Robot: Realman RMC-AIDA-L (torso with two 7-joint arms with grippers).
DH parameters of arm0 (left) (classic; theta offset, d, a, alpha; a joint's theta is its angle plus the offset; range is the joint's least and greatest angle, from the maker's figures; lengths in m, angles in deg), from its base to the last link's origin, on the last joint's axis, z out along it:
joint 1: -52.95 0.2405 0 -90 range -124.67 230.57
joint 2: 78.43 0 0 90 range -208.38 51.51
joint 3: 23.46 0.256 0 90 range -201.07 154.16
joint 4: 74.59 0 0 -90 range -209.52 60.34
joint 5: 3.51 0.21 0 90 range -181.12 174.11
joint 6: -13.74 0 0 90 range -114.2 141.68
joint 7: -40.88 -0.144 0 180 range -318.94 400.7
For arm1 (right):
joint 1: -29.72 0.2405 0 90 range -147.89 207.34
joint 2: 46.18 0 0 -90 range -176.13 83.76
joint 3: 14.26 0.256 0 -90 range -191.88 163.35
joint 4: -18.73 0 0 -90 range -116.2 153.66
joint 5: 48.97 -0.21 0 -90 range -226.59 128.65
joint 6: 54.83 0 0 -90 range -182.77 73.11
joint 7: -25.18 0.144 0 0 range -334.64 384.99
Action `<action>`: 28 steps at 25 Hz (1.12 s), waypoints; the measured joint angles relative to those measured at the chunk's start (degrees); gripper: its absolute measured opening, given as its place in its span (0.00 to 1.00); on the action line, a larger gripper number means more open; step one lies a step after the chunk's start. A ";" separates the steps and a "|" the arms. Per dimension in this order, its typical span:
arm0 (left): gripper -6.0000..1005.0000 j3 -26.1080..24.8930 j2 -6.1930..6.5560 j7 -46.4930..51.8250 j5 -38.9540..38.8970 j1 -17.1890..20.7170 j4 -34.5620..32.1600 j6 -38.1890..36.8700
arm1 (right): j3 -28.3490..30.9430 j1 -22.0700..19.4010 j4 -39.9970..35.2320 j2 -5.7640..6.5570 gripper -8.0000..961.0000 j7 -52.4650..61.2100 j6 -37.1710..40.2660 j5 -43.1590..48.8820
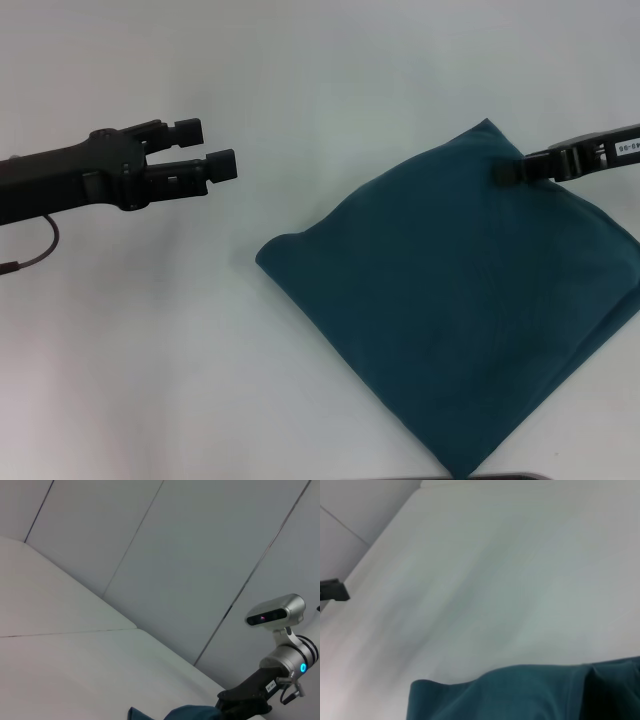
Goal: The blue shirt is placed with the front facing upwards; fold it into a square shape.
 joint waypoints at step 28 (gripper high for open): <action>0.93 0.01 -0.03 0.00 -0.13 0.04 0.00 -0.01 | 2.49 -1.23 0.85 -1.01 0.03 1.51 1.85 6.11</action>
